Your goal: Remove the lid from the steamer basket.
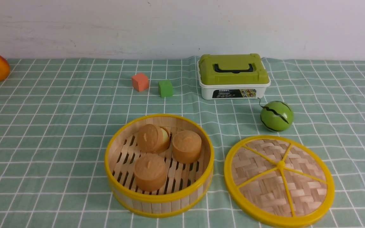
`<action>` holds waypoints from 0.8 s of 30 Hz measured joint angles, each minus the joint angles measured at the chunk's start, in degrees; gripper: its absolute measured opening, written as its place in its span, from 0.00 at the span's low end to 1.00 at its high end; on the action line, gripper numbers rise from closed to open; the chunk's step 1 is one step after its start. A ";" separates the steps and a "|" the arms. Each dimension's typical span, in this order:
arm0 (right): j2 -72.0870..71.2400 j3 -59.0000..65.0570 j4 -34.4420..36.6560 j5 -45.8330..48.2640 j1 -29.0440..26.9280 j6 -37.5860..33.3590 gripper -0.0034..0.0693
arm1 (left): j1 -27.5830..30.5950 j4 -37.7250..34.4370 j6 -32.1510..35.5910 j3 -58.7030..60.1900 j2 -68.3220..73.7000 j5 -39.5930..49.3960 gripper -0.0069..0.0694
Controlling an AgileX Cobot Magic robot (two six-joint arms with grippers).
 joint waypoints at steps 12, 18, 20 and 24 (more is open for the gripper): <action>0.00 0.00 0.00 0.00 0.00 0.00 0.07 | 0.00 0.00 0.00 0.00 0.00 0.00 0.40; 0.00 0.00 0.00 0.00 0.00 0.00 0.08 | 0.00 0.00 0.00 0.00 0.00 0.00 0.40; 0.00 0.00 0.00 0.00 0.00 0.00 0.08 | 0.00 0.00 0.00 0.00 0.00 0.00 0.40; 0.00 0.00 0.00 0.00 0.00 0.00 0.09 | 0.00 0.00 0.00 0.00 0.00 0.00 0.40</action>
